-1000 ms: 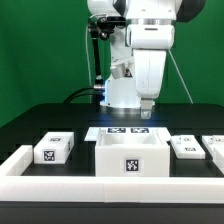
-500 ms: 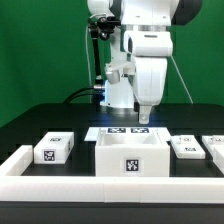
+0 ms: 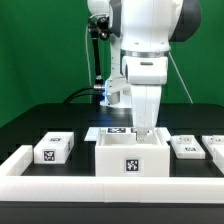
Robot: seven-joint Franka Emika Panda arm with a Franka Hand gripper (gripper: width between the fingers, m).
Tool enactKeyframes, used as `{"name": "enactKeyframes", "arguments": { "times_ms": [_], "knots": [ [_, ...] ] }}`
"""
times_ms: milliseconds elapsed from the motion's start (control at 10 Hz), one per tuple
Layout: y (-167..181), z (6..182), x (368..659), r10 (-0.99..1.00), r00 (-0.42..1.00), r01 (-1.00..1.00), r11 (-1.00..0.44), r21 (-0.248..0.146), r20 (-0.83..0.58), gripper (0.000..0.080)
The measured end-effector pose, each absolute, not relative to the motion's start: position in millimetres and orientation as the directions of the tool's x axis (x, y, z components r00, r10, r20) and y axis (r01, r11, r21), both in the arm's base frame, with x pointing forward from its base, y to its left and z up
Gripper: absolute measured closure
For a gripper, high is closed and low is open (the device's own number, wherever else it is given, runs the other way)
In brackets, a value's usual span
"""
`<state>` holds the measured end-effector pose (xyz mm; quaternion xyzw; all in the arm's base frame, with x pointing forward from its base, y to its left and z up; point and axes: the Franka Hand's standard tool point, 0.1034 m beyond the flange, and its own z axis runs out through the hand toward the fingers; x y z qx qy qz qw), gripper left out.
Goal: Assemble cabinet
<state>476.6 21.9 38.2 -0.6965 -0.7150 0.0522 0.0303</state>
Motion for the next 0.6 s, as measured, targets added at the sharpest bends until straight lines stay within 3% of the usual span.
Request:
{"name": "enactKeyframes", "arguments": {
  "times_ms": [300, 600],
  "knots": [
    [24.3, 29.3, 472.9, 0.999, -0.022, 0.992, 0.019, -0.123, -0.025, 0.0150],
    [23.8, 29.1, 472.8, 0.999, -0.021, 0.992, 0.018, -0.123, -0.026, 0.0550]
  ]
}}
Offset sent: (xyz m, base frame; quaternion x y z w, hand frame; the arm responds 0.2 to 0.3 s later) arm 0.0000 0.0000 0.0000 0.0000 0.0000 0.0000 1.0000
